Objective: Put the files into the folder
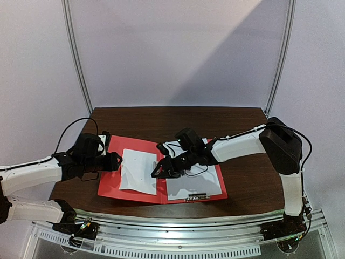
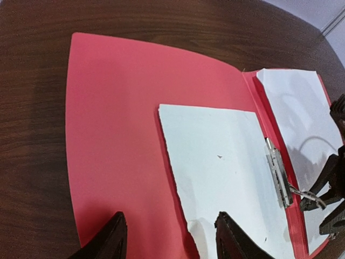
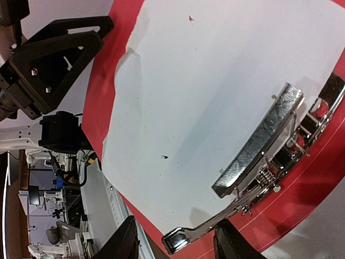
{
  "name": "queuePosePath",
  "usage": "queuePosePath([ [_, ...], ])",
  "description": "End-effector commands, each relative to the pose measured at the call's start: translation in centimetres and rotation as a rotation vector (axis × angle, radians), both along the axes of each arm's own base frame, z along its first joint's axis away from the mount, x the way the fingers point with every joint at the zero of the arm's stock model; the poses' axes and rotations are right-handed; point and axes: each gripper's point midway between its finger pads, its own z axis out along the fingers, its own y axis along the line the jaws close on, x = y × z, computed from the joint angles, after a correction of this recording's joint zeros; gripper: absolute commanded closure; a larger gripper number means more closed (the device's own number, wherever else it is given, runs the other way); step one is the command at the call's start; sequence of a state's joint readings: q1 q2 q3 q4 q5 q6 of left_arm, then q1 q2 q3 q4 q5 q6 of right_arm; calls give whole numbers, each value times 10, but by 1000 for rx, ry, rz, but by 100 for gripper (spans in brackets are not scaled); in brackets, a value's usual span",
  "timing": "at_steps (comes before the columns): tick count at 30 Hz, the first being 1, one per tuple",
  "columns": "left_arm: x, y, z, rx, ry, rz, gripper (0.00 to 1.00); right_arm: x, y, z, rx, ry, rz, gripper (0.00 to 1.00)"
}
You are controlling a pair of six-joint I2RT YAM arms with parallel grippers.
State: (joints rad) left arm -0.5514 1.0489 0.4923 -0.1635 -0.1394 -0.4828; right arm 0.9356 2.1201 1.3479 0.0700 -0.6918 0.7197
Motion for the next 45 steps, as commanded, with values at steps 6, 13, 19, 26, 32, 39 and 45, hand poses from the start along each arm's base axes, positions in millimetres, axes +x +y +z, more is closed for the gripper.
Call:
queuePosePath([
  [6, -4, 5, -7, 20, 16, 1, 44, 26, 5, 25, 15, -110, -23, 53],
  [13, -3, 6, -7, 24, 15, 5, 44, 34, 8, 19, 3, -115, -12, 54],
  [19, 2, 4, 3, 29, -5, 1, 44, 35, 14, 40, 34, -178, 43, 54],
  [26, 12, -1, 24, 49, -41, -23, 40, 52, 0, 65, -32, -363, 17, 53],
  [32, 24, -11, 47, 80, -72, -68, 38, 85, -49, 60, -216, -474, -136, 54],
  [39, 43, -16, 82, 148, -128, -79, 36, 77, -79, 68, -231, -513, -173, 52],
  [45, 50, -61, 98, 178, -152, -266, 44, 80, -99, 61, -304, -533, -230, 53],
])
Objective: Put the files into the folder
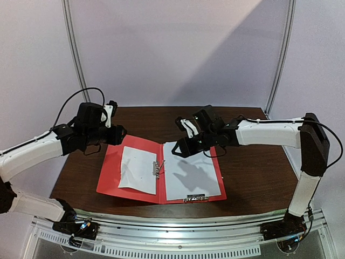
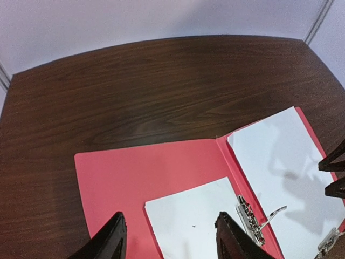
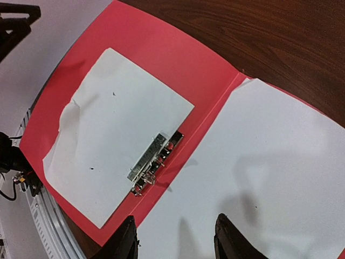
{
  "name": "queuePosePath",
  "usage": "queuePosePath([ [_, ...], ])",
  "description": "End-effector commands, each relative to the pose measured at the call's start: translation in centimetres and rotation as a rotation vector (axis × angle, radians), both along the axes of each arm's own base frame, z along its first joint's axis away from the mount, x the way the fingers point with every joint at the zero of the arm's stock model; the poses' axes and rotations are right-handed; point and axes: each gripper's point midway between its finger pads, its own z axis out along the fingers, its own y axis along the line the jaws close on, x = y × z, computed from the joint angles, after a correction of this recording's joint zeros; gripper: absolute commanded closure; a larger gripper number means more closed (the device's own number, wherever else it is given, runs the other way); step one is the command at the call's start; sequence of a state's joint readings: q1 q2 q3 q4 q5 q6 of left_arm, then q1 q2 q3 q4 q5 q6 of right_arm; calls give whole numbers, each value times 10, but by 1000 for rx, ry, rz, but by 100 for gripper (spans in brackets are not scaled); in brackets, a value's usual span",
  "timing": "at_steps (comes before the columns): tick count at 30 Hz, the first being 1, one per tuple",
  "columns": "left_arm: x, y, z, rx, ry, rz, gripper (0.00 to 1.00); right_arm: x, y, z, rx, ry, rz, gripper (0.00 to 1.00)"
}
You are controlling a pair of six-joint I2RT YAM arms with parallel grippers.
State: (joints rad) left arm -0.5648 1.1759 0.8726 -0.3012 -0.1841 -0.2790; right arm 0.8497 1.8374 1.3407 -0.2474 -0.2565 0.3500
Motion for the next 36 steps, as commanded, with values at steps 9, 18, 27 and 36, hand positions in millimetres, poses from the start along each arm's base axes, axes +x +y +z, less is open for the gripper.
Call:
queuePosePath([
  [9, -35, -163, -38, 276, 54, -599, 48, 5, -75, -34, -160, 7, -199, 54],
  [18, -39, -191, -72, 385, 121, -749, 65, -16, -124, -50, -204, 39, -265, 54],
  [27, -44, -185, -97, 490, 192, -807, 76, -26, -129, -61, -210, 77, -261, 54],
  [36, -46, -176, -110, 518, 214, -797, 76, -27, -126, -66, -211, 98, -249, 54],
])
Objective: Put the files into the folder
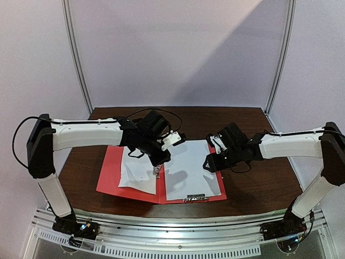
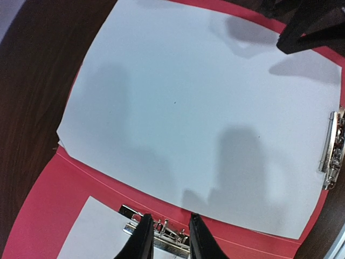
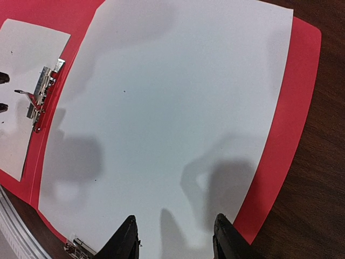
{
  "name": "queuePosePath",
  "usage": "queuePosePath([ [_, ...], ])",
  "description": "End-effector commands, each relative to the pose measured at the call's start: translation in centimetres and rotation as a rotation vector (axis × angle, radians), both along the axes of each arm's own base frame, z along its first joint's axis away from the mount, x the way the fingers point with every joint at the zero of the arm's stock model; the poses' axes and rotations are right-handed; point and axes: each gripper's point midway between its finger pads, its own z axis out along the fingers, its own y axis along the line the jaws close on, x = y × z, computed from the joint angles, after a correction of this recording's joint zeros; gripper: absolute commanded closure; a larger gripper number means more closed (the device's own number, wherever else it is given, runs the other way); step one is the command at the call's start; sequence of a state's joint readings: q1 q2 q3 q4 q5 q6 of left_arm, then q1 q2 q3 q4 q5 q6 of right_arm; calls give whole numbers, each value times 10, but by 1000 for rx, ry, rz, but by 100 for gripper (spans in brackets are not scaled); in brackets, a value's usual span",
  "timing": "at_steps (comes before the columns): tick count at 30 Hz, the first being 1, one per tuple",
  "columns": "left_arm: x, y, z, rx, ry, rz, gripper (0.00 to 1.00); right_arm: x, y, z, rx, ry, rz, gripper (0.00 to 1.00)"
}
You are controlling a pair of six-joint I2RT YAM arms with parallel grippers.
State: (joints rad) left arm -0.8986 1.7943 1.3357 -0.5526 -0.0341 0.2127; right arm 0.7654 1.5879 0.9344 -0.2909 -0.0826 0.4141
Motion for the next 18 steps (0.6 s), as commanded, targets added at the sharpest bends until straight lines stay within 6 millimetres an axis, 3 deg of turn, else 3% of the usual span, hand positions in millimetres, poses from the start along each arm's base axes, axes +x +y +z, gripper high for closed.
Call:
queuePosePath([
  [1, -3, 6, -15, 46, 10, -3, 77, -2, 1, -3, 7, 19, -2, 54],
  [18, -4, 10, -29, 86, 21, -6, 81, -4, 3, -8, 7, 39, 9, 54],
])
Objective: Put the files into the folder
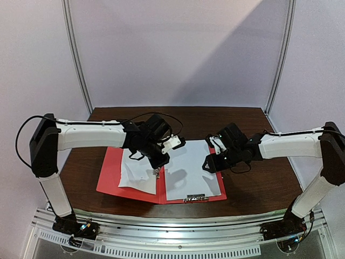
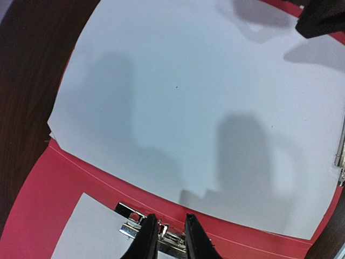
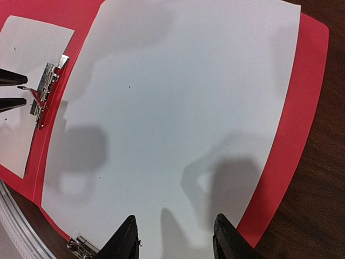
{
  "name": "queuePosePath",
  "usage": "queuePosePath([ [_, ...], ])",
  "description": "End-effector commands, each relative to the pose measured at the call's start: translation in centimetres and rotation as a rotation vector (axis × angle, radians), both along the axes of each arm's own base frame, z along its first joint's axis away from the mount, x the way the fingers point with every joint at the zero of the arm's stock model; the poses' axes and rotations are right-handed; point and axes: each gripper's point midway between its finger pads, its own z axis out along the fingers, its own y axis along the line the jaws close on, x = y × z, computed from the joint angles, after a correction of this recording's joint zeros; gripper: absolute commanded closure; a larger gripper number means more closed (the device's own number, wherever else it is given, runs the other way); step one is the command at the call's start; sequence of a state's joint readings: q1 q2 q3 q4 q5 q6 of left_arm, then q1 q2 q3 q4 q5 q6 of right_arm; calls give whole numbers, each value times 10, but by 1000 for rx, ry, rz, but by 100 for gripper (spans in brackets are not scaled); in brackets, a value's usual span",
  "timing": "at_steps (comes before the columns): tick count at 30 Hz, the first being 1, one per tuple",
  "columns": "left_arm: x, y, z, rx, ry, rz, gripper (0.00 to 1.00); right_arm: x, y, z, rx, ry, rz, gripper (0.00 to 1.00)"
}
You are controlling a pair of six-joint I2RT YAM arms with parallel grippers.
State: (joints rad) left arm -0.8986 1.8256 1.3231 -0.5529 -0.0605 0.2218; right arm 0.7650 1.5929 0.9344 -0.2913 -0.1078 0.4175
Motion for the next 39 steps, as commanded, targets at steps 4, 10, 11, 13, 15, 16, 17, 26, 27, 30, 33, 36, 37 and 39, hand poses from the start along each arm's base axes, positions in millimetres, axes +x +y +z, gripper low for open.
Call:
queuePosePath([
  [4, -3, 5, -13, 41, 11, -2, 83, -1, 1, -7, -4, 25, 0, 54],
  [10, -3, 7, -16, 51, 13, -2, 96, -1, 1, -7, -3, 25, 1, 54],
  [11, -3, 8, -17, 57, 11, 1, 98, -1, 2, -6, -2, 24, 2, 54],
  [13, -3, 9, -16, 58, 7, 4, 100, -1, 2, -6, -1, 25, 4, 54],
  [15, -3, 10, -15, 47, 3, 7, 100, 0, 3, -4, 1, 24, 6, 54],
  [16, -3, 11, -14, 39, 0, 10, 100, 1, 4, -2, 2, 21, 9, 54],
  [17, -4, 12, -13, 30, -3, 15, 100, 2, 6, 0, 5, 18, 12, 54],
  [26, -3, 28, -16, -76, 12, 73, 100, -5, 50, 29, 199, 37, 147, 54],
  [27, -3, 30, -17, -82, 13, 82, 100, -6, 58, 32, 221, 37, 167, 54],
  [30, -4, 37, -20, -97, 22, 100, 100, -13, 82, 41, 260, 32, 232, 54],
  [33, -2, 44, -21, -108, 21, 124, 100, -22, 106, 42, 284, 40, 297, 57],
  [36, -2, 52, -26, -108, 30, 149, 100, -30, 124, 38, 320, 66, 348, 59],
  [37, -2, 54, -28, -108, 33, 158, 100, -32, 129, 36, 334, 76, 362, 61],
  [39, -1, 59, -32, -115, 44, 188, 100, -37, 140, 34, 363, 97, 385, 62],
])
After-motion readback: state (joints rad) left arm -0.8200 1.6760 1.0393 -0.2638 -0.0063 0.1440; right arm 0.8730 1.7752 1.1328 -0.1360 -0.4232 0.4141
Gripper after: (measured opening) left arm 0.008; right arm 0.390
